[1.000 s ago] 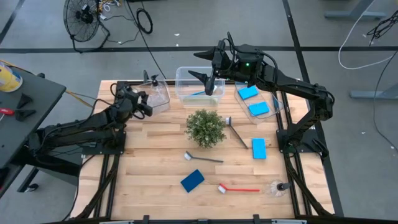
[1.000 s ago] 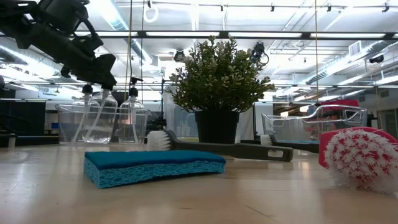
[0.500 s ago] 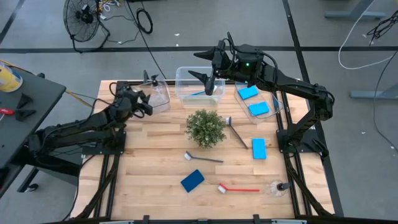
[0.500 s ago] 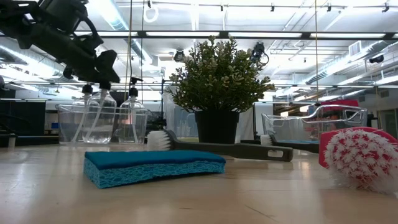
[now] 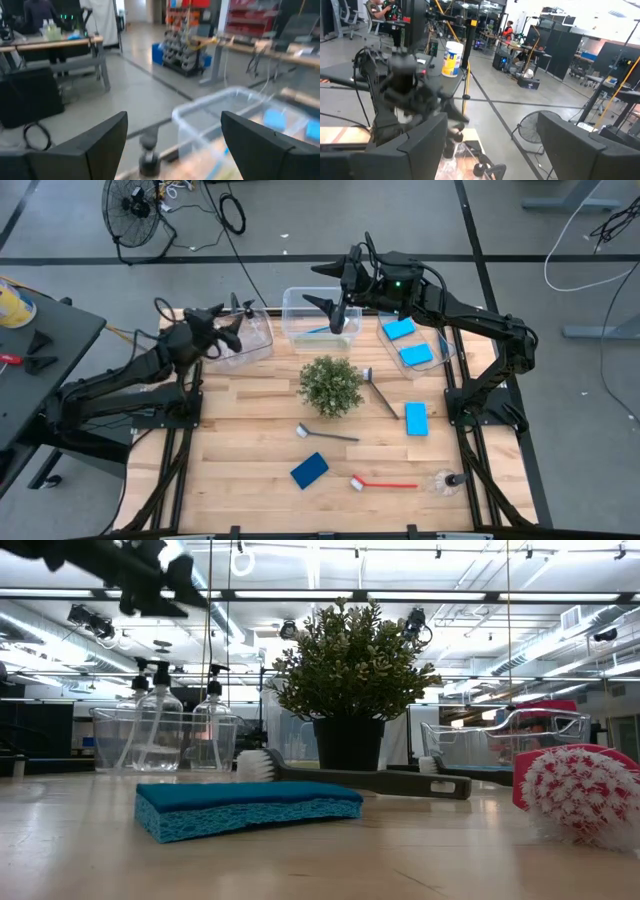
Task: Pick & Place Kitchen Sink Supplies
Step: Put the transparent soap dispenser into the left transparent bin
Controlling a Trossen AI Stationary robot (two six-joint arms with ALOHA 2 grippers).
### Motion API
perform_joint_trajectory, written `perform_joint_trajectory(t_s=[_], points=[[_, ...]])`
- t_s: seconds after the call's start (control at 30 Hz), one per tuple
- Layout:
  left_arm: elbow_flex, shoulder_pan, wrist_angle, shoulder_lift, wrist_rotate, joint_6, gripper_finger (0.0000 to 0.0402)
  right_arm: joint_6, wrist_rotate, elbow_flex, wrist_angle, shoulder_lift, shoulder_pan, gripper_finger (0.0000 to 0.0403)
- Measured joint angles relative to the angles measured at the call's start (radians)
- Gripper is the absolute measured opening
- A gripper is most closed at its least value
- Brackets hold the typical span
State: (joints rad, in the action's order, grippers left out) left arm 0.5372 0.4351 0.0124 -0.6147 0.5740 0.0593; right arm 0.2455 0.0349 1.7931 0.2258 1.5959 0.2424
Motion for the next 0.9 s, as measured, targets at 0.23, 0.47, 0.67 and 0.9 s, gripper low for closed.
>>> perform_joint_trajectory(t_s=[0.23, 0.47, 0.67, 0.9], points=[[0.098, -0.001, -0.001, 0.0, -0.101, 0.007, 0.0325, 0.0, -0.039, 0.0, 0.088, 0.0, 0.0, 0.0311], [0.119, -0.001, -0.004, 0.0, -0.187, 0.017, 0.0325, 0.0, -0.103, 0.0, 0.205, 0.0, 0.0, 0.0311], [0.119, -0.01, -0.001, -0.009, -0.244, 0.092, 0.0318, 0.0, -0.104, 0.0, 0.265, 0.0, 0.0, 0.0311], [0.119, -0.07, 0.001, -0.05, -0.258, 0.113, 0.0314, -0.001, -0.104, 0.0, 0.321, 0.0, 0.0, 0.0311]])
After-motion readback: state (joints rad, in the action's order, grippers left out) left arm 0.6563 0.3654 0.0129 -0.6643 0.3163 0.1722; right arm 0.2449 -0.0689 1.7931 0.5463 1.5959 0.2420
